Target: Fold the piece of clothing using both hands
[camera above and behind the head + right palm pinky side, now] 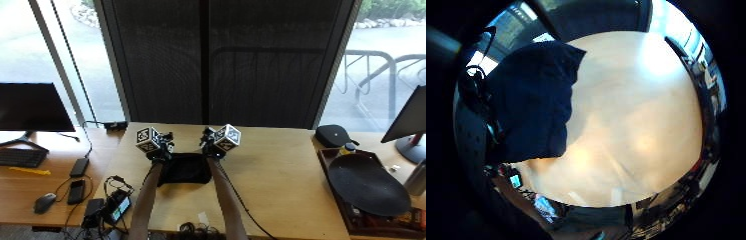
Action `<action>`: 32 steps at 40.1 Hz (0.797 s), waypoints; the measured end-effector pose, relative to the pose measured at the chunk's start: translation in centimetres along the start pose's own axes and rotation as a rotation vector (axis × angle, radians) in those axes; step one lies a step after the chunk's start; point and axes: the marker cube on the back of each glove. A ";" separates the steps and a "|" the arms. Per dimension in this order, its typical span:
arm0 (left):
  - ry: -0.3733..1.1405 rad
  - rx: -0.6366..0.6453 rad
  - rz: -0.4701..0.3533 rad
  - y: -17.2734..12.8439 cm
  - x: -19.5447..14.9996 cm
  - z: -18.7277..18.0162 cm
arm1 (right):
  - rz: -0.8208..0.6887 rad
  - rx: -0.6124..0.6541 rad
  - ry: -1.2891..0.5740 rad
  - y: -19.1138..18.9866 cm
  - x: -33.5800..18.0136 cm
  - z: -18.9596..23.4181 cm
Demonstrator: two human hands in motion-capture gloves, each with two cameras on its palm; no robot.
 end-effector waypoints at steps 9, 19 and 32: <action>0.595 -0.111 0.260 0.1 1.8 -1.5 | -0.239 -0.085 0.032 10.1 -13.0 0.8; 0.043 0.027 -0.083 1.0 -3.9 -2.9 | -0.409 -0.204 0.041 13.9 -16.0 7.9; -0.006 0.040 -0.118 0.9 -6.2 -2.2 | -0.489 -0.557 -0.184 16.4 -15.4 10.5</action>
